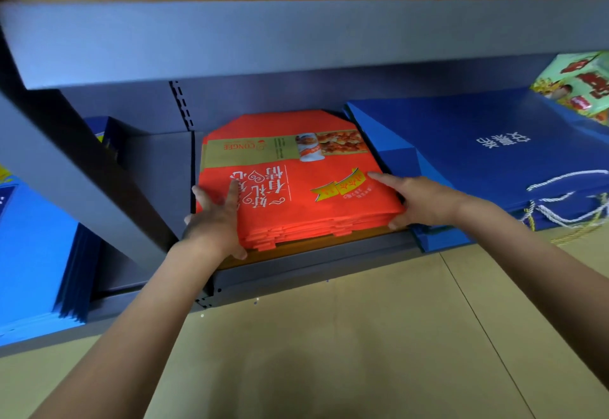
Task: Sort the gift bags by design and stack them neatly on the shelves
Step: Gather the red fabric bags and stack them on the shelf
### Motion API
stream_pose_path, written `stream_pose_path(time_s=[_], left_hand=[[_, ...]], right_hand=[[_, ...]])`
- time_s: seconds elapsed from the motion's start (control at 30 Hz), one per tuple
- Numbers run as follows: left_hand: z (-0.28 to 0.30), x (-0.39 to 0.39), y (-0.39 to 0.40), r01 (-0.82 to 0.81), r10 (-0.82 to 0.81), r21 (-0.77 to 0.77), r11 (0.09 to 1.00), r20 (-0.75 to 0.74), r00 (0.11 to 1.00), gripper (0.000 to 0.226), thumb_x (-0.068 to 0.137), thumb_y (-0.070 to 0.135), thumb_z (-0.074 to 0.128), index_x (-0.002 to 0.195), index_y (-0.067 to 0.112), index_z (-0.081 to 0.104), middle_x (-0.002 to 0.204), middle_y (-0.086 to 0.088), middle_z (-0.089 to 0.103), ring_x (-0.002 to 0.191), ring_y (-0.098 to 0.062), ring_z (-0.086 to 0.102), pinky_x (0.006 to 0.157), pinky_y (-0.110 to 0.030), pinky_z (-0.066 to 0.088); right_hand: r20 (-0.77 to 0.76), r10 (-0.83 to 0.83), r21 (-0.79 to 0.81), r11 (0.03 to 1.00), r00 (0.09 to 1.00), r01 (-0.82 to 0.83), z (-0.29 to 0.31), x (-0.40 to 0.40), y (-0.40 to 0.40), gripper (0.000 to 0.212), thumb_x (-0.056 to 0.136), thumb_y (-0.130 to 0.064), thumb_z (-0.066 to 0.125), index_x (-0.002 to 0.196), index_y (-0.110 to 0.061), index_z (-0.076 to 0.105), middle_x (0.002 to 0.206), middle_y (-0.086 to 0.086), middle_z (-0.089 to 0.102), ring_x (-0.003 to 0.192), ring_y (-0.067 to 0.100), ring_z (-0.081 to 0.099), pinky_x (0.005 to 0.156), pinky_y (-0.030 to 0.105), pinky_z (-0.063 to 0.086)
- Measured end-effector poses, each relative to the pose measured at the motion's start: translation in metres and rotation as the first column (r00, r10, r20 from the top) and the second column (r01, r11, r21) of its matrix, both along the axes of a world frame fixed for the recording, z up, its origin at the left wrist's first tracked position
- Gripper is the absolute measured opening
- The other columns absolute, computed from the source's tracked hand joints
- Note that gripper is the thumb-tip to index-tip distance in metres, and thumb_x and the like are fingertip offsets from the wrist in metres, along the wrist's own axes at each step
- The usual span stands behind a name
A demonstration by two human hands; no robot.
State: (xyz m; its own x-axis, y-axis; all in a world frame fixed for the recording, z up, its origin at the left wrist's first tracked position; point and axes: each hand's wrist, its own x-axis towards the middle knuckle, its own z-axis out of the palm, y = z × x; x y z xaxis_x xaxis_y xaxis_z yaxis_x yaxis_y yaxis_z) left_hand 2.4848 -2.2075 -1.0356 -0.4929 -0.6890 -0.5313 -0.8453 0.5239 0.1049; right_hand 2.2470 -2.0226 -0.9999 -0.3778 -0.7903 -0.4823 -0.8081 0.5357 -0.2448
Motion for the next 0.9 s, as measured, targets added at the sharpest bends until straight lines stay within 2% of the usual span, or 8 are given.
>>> stream_pose_path(time_s=[0.13,0.23,0.33,0.4,0.53,0.63,0.8,0.9], left_hand=[[-0.004,-0.002,-0.005,0.003,-0.003,0.002,1.000,0.007,1.000,0.132,0.068,0.025,0.083,0.143,0.034,-0.024,0.148,-0.029,-0.019,0.127,-0.045,0.040,0.099,-0.043,0.045],[-0.004,-0.004,-0.007,0.001,-0.001,0.011,1.000,0.040,0.999,0.133,0.066,0.026,0.084,0.143,0.034,-0.025,0.148,-0.029,-0.014,0.125,-0.044,0.042,0.099,-0.043,0.046],[-0.002,-0.006,-0.007,-0.007,0.006,0.017,1.000,0.059,0.998,0.133,0.067,0.027,0.083,0.143,0.033,-0.025,0.147,-0.029,-0.020,0.126,-0.044,0.042,0.099,-0.043,0.045],[0.000,-0.006,-0.005,-0.005,0.005,0.005,1.000,0.072,0.997,0.132,0.068,0.027,0.083,0.143,0.032,-0.026,0.146,-0.029,-0.026,0.129,-0.044,0.038,0.099,-0.042,0.046],[0.005,-0.006,0.000,0.009,-0.008,-0.015,1.000,0.093,0.996,0.129,0.071,0.028,0.080,0.143,0.030,-0.026,0.147,-0.029,-0.025,0.131,-0.044,0.035,0.101,-0.042,0.044],[0.007,-0.004,0.002,0.013,-0.010,-0.030,0.999,0.091,0.996,0.129,0.070,0.030,0.081,0.144,0.027,-0.025,0.148,-0.031,-0.021,0.131,-0.044,0.035,0.103,-0.043,0.042],[0.013,0.001,0.006,0.027,-0.025,-0.025,0.999,0.089,0.996,0.128,0.070,0.031,0.081,0.145,0.026,-0.023,0.149,-0.031,-0.017,0.128,-0.043,0.040,0.103,-0.043,0.042],[0.019,0.002,0.010,0.005,-0.004,-0.017,1.000,0.080,0.997,0.128,0.071,0.029,0.080,0.145,0.028,-0.024,0.148,-0.029,-0.024,0.130,-0.044,0.037,0.104,-0.044,0.041]], right_hand=[[-0.010,0.020,0.057,0.998,1.000,-0.019,0.005,-0.008,-0.009,0.097,0.077,-0.018,0.075,0.148,-0.033,0.011,0.138,0.004,0.046,0.122,0.023,0.047,0.101,0.030,0.037],[-0.053,0.065,0.174,0.983,0.996,-0.055,0.009,-0.007,-0.021,0.099,0.074,-0.021,0.078,0.148,-0.030,0.013,0.137,0.004,0.045,0.119,0.022,0.046,0.095,0.027,0.036],[-0.056,0.104,0.272,0.959,0.993,-0.085,0.010,-0.004,-0.032,0.099,0.070,-0.019,0.080,0.144,-0.029,0.014,0.132,0.005,0.044,0.103,0.017,0.043,0.087,0.027,0.038],[-0.050,0.122,0.297,0.949,0.991,-0.102,0.012,-0.003,-0.032,0.102,0.070,-0.021,0.080,0.144,-0.028,0.010,0.134,0.006,0.043,0.106,0.018,0.043,0.088,0.027,0.039],[0.100,0.046,0.254,0.965,0.994,-0.070,0.022,-0.005,-0.018,0.109,0.073,-0.033,0.078,0.149,-0.029,-0.001,0.148,-0.002,0.031,0.128,0.019,0.040,0.101,0.023,0.030],[0.202,-0.045,0.181,0.983,0.978,0.008,0.022,-0.007,-0.018,0.101,0.077,-0.025,0.075,0.148,-0.032,0.005,0.143,0.002,0.039,0.109,0.021,0.060,0.096,0.023,0.037],[0.059,0.021,0.191,0.981,0.998,-0.032,0.020,0.002,-0.021,0.103,0.075,-0.024,0.077,0.149,-0.031,0.005,0.142,0.004,0.040,0.107,0.024,0.060,0.083,0.020,0.036],[0.094,0.001,0.178,0.984,0.996,-0.018,0.021,0.002,-0.020,0.101,0.075,-0.025,0.077,0.148,-0.032,0.007,0.140,0.006,0.042,0.107,0.023,0.059,0.082,0.021,0.036]])
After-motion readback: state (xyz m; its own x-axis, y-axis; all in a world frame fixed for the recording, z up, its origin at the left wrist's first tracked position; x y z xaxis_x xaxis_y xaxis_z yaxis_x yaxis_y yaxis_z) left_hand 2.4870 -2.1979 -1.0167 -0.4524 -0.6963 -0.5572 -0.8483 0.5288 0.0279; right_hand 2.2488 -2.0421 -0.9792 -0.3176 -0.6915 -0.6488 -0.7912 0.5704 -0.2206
